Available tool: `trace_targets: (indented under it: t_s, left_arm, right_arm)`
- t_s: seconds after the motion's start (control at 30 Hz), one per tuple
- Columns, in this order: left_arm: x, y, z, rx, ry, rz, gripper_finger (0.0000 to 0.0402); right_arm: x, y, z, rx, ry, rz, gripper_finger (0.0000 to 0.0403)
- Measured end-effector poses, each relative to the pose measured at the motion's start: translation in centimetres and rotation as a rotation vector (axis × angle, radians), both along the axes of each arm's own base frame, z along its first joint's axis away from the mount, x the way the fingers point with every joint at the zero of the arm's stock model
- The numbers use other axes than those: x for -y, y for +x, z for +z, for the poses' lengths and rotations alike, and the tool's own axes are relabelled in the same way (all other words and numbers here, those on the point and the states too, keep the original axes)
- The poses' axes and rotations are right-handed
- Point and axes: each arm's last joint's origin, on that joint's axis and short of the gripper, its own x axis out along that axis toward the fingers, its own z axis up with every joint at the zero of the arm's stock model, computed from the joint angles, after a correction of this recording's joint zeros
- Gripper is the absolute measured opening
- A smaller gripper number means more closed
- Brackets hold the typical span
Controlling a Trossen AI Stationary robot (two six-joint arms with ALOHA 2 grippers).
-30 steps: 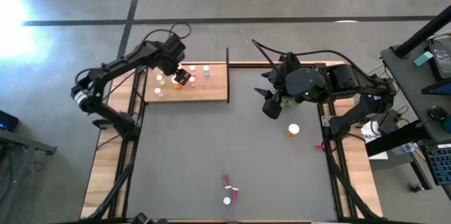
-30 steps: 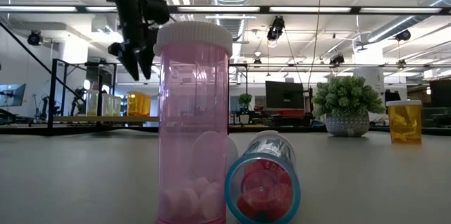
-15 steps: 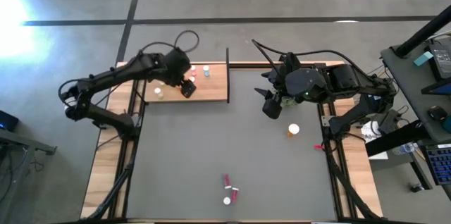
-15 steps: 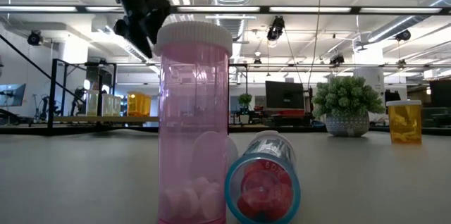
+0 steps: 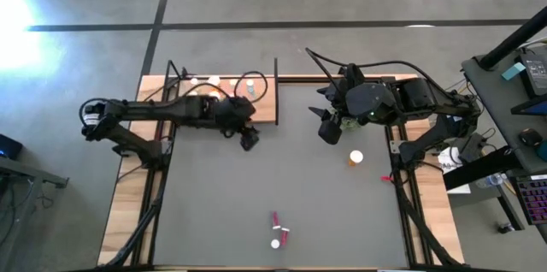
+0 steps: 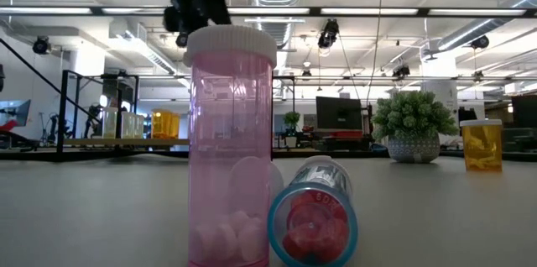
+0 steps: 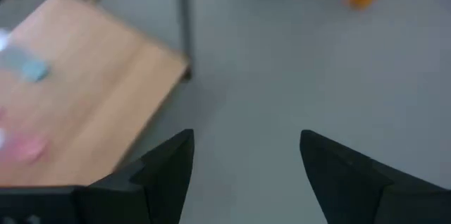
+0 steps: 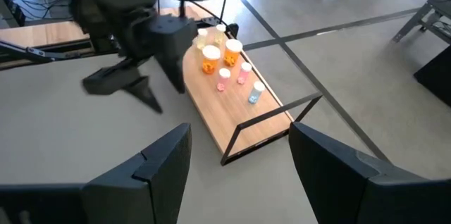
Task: Pick and place medicine bottles onto shelf by color
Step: Put the top blue pill bottle on the shelf aligned with the other blue bottle
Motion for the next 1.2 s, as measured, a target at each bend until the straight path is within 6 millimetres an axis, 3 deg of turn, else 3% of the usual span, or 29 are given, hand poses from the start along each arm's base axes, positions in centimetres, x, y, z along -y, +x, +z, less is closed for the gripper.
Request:
trace_targets:
  t_s: [0.27, 0.37, 0.57, 0.77, 1.2]
  left_arm:
    - [3.0, 2.6, -0.5, 0.118, -0.044, -0.105, 0.0242]
    - [4.6, 3.5, -1.0, 0.155, -0.148, -0.124, 0.0242]
    - [8.1, 5.5, -1.9, 0.235, -0.184, -0.23, 0.0242]
    - [10.8, 6.6, -1.5, 0.372, -0.228, -0.318, 0.0242]
    - [11.7, 6.5, -1.6, 0.386, -0.28, -0.396, 0.0242]
  right_arm:
    - [0.0, 0.0, 0.0, 0.0, 0.0, 0.0, 0.0228]
    - [0.0, 0.0, 0.0, 0.0, 0.0, 0.0, 0.0228]
    - [0.0, 0.0, 0.0, 0.0, 0.0, 0.0, 0.0228]
    - [0.0, 0.0, 0.0, 0.0, 0.0, 0.0, 0.0228]
    - [0.0, 0.0, 0.0, 0.0, 0.0, 0.0, 0.0228]
